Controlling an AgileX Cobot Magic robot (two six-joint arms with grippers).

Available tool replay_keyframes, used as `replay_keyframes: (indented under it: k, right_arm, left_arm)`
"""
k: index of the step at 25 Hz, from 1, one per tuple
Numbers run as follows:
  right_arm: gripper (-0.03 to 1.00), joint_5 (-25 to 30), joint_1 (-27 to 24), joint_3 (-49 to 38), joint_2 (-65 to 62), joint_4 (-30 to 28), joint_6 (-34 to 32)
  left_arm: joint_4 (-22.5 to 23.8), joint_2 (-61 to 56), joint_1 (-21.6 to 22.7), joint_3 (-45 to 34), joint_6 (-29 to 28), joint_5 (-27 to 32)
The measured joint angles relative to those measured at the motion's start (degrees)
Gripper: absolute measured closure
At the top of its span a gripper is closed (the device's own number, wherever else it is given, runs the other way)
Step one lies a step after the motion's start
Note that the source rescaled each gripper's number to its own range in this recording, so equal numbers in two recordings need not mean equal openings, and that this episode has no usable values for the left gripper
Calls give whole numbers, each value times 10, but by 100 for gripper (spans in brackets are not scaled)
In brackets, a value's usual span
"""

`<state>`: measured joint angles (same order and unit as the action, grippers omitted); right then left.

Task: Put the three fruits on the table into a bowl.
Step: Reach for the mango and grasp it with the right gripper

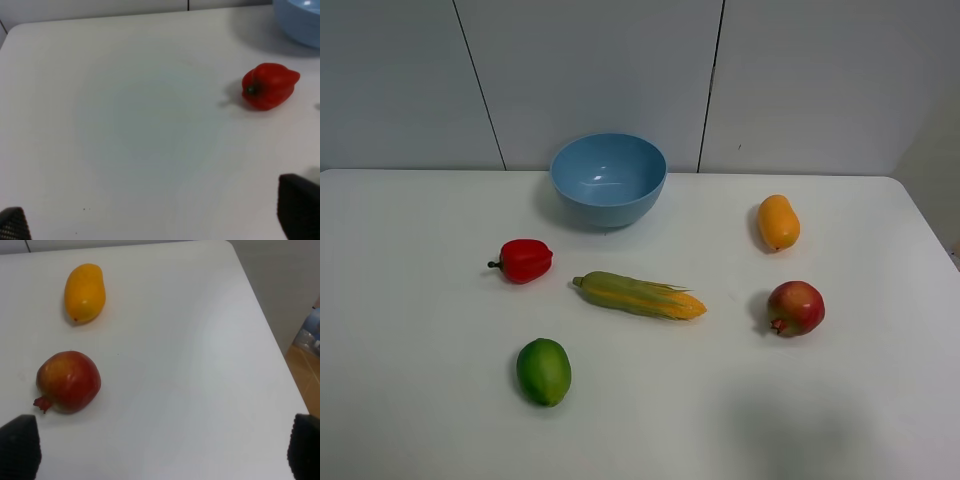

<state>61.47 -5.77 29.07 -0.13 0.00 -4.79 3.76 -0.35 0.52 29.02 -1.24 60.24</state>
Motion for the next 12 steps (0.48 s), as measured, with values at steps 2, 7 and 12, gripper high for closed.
replay_keyframes:
  k: [2,7,12]
  right_arm:
    - [-3,0,0,0,0,0,0]
    - [-3,0,0,0,0,0,0]
    - [-3,0,0,0,0,0,0]
  left_arm:
    - [0,0,0,0,0,0]
    - [0,0,0,0,0,0]
    - [0,0,0,0,0,0]
